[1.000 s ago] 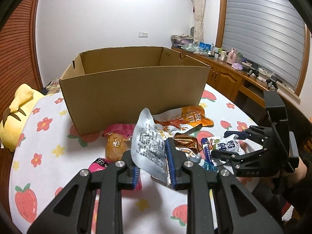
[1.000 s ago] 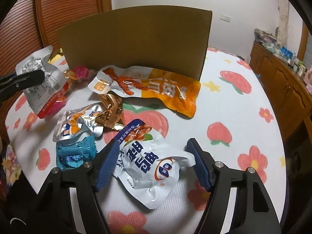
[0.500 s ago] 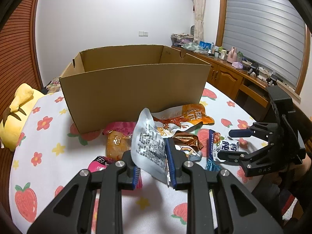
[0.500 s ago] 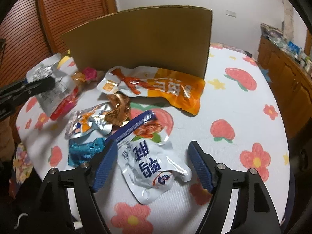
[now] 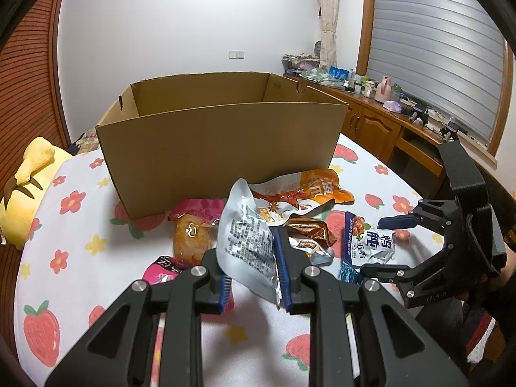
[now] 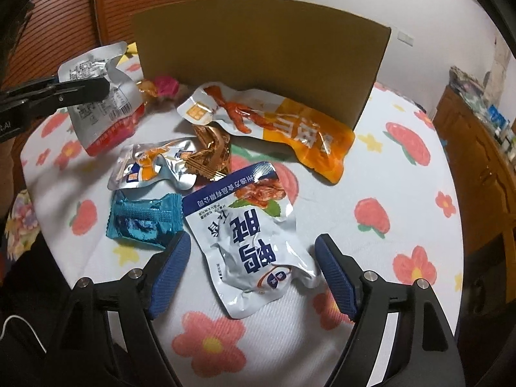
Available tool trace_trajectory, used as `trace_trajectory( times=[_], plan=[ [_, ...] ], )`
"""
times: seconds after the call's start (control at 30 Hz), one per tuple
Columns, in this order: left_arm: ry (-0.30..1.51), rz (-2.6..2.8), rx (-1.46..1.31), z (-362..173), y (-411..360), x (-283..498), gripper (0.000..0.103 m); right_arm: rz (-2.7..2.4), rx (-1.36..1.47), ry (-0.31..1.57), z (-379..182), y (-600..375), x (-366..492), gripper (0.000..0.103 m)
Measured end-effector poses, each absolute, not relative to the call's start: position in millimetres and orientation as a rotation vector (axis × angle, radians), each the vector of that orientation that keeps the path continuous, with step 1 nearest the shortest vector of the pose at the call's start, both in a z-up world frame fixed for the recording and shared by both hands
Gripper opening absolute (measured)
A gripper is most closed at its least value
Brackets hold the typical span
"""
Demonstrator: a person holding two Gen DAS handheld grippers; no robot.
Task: Organize snacks
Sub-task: 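Lower the right tool around the white duck-neck pouch, then lift the duck-neck pouch with the right tool while the left tool carries the silver packet over the box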
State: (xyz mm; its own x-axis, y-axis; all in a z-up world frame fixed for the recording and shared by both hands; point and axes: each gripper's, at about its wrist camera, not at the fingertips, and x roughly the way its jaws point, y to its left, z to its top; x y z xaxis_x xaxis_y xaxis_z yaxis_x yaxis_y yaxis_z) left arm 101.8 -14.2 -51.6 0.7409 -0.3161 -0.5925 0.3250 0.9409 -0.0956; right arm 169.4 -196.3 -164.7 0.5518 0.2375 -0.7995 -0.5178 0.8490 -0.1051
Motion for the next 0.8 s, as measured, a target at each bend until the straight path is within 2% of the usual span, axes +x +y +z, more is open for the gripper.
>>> trace_trajectory(
  times=[0.03, 0.1, 0.17, 0.57, 0.8],
  plan=[
    [0.648, -0.352, 0.014, -52, -14, 102, 0.022, 0.459, -0.344, 0.884, -165, -197, 170, 0.080],
    [0.648, -0.353, 0.014, -52, -15, 101, 0.022, 0.473, -0.326, 0.888, -164, -198, 173, 0.066],
    [0.648, -0.353, 0.014, -53, -15, 101, 0.022, 0.474, -0.321, 0.888, -162, -199, 177, 0.060],
    [0.633, -0.347, 0.015, -46, -11, 103, 0.022, 0.441, -0.275, 0.857, -159, -204, 176, 0.058],
    [0.600, -0.350, 0.022, -28, -9, 109, 0.022, 0.442, -0.264, 0.790, -132, -205, 174, 0.058]
  ],
)
